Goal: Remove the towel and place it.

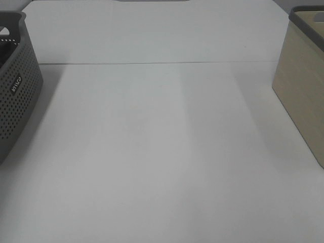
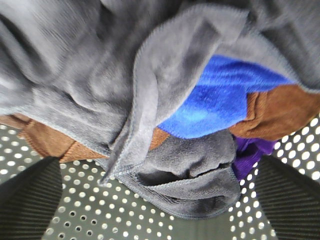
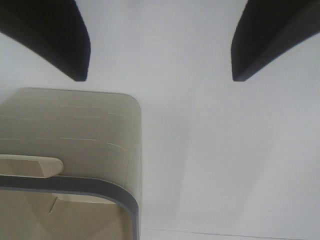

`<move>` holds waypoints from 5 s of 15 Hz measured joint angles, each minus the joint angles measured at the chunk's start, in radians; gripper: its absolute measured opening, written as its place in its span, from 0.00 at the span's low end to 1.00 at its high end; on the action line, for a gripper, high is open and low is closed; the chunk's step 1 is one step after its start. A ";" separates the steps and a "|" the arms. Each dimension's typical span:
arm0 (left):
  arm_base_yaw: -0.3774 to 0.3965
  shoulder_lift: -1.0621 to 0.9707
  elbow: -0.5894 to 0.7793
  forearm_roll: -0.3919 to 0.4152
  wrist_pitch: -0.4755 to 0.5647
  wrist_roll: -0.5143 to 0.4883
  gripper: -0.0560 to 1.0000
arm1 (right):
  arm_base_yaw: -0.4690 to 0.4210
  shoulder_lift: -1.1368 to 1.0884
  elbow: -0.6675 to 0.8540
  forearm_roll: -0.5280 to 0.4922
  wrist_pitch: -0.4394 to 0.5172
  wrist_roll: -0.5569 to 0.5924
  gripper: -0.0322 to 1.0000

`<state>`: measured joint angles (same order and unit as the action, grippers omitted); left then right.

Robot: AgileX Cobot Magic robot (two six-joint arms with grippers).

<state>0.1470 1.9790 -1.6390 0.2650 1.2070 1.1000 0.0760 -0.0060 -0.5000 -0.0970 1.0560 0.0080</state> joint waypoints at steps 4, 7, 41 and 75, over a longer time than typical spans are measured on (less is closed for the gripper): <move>0.005 0.046 -0.005 -0.015 -0.031 0.018 0.96 | 0.000 0.000 0.000 0.000 0.000 0.000 0.77; 0.005 0.094 -0.005 -0.016 -0.031 0.022 0.88 | 0.000 0.000 0.000 0.000 0.000 0.000 0.77; -0.129 -0.551 -0.035 -0.199 -0.002 -0.154 0.05 | 0.000 0.000 0.000 0.000 0.000 0.000 0.77; -1.053 -0.527 -0.047 -0.035 -0.492 -0.331 0.05 | 0.000 1.310 -0.084 1.685 -0.080 -1.940 0.79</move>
<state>-0.9060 1.4520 -1.6860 0.2300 0.7150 0.7690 0.0760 1.3040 -0.5840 1.5880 0.9760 -1.9320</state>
